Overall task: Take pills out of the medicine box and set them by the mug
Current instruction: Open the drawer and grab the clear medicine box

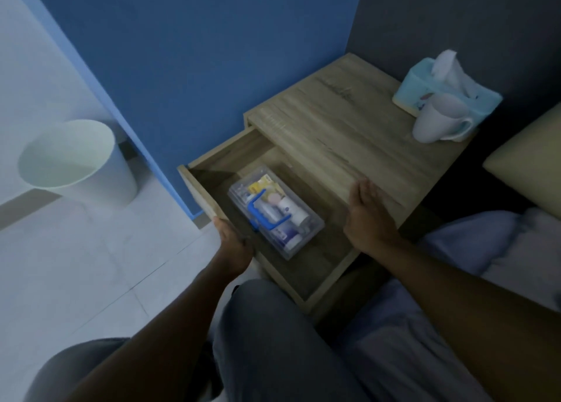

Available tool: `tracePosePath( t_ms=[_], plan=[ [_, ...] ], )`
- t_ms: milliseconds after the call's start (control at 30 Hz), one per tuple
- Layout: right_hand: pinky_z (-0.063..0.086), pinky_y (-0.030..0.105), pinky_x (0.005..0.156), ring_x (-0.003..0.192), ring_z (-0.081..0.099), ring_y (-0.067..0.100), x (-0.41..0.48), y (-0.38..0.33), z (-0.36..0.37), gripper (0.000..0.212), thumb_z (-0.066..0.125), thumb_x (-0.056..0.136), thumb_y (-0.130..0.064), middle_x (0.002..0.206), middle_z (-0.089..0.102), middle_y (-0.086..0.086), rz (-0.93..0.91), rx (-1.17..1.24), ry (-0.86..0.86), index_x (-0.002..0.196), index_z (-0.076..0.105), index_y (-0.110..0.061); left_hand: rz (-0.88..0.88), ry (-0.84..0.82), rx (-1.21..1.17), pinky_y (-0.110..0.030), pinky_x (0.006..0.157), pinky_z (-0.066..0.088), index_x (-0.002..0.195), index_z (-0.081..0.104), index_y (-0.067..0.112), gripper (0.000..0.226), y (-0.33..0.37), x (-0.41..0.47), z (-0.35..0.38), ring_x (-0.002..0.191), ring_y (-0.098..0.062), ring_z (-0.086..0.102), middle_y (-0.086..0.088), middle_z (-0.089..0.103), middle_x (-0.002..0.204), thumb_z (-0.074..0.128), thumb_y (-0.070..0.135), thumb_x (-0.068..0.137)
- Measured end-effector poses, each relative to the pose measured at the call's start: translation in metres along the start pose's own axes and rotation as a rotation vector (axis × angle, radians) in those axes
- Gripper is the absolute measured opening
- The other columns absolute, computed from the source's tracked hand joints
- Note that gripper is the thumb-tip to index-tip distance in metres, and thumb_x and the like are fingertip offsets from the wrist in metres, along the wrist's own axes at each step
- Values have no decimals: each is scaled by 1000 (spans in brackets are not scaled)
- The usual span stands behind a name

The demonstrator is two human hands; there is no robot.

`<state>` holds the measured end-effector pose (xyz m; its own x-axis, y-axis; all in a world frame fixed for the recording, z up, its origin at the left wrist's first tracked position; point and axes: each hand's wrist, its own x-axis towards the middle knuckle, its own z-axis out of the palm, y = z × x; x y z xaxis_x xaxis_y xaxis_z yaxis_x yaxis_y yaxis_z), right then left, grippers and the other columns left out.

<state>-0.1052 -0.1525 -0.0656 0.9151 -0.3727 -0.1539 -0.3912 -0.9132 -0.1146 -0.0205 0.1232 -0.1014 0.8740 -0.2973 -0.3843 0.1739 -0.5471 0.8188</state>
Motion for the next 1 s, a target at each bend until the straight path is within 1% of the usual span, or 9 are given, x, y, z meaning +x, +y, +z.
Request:
tracePosePath(
  t_ms=[100, 167, 233, 300, 467, 667, 800, 933, 1000],
  plan=[
    [29, 49, 118, 148, 28, 34, -28, -26, 3, 55, 50, 94, -16, 160, 29, 20, -252, 86, 158, 147, 43, -6, 56, 30, -19, -44, 108, 45, 149, 10, 12, 88, 4, -6, -3, 136, -23, 40, -7, 33, 147, 71, 23, 85],
    [34, 49, 115, 146, 33, 30, -47, -46, 14, 51, 48, 95, -19, 159, 32, 15, -326, 230, 155, 146, 46, -11, 179, 86, 60, -37, 112, 36, 149, 8, 17, 90, 8, -10, -5, 142, -23, 31, -6, 27, 152, 71, 28, 85],
    [33, 47, 116, 148, 27, 24, -55, -66, 26, 55, 48, 98, -24, 162, 26, 8, -124, 455, 76, 151, 35, -19, 281, 154, 315, -38, 118, 14, 153, -5, 15, 108, 11, -10, -10, 151, -27, -2, -11, 1, 163, 72, 37, 82],
    [33, 49, 116, 149, 23, 24, -52, -80, 39, 66, 51, 98, -30, 163, 19, 7, 130, 583, 39, 155, 20, -22, 302, 218, 542, -43, 121, 7, 154, -13, 14, 119, 16, -2, -17, 150, -26, -16, -13, -17, 163, 73, 43, 78],
    [50, 45, 97, 138, 41, 30, -25, -102, 48, 76, 46, 98, -49, 161, 21, 11, 487, 705, 21, 157, 4, -27, 248, -28, 417, -53, 114, 34, 155, 15, 26, 77, 49, 48, -27, 151, -28, 13, -1, 5, 166, 59, 24, 92],
    [55, 43, 90, 113, 59, 26, -2, -115, 66, 59, 43, 98, -53, 137, 51, 14, 830, 839, -20, 147, 34, -20, 28, -149, 366, -52, 98, 51, 148, 31, 16, 57, 70, 100, -23, 129, -34, 50, -16, 42, 148, 50, 30, 97],
    [50, 30, 72, 107, 61, 22, -6, -116, 68, 59, 44, 98, -54, 133, 54, 11, 822, 916, 1, 146, 35, -21, -68, -105, 348, -49, 90, 55, 139, 39, 9, 48, 73, 100, -18, 108, -31, 63, -18, 58, 125, 47, 35, 99],
    [55, 35, 82, 104, 63, 19, -7, -108, 57, 51, 45, 98, -50, 127, 60, 7, 773, 927, 13, 141, 43, -23, -12, -43, 317, -45, 83, 59, 128, 51, 9, 38, 82, 92, -28, 97, -25, 67, -14, 64, 113, 48, 33, 99],
    [56, 31, 75, 97, 65, 15, -11, -107, 45, 48, 48, 97, -50, 122, 63, 5, 720, 977, 50, 138, 47, -23, 18, -16, 313, -34, 68, 60, 118, 57, 9, 33, 92, 87, -39, 83, -19, 69, -10, 68, 102, 48, 35, 99]
  ],
)
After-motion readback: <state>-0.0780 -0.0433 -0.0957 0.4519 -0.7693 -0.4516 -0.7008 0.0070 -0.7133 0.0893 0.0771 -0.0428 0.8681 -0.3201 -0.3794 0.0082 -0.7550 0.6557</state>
